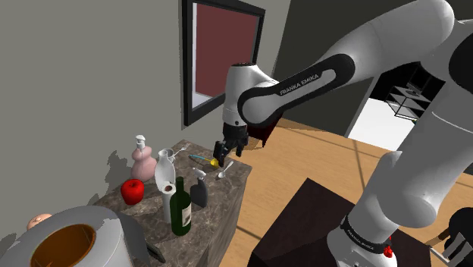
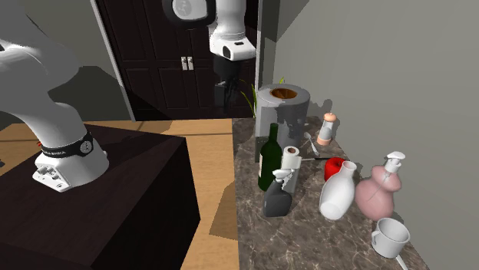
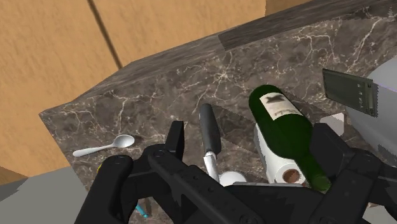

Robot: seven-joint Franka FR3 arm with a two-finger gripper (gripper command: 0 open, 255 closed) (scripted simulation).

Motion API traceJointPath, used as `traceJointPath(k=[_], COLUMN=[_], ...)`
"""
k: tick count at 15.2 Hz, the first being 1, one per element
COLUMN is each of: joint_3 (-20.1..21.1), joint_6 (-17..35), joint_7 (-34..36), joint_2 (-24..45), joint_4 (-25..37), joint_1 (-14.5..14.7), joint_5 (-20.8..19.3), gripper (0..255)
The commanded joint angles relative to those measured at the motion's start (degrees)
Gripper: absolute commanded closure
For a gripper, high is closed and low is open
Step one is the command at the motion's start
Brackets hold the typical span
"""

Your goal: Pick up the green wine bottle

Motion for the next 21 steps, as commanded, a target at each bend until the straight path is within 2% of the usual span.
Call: traceJointPath(k=[1, 8, 15, 21], joint_3=[0.71, 1.42, 0.02, -0.63], joint_6=[2.27, 7.4, 8.68, 11.94], joint_7=[1.89, 8.79, 14.05, 14.55], joint_2=[4.46, 19.43, 34.35, 37.5], joint_4=[2.78, 14.16, 29.34, 29.2], joint_1=[0.38, 3.19, 7.6, 8.08], joint_5=[-1.13, -6.39, -10.88, -11.69], gripper=[0, 0, 0, 0])
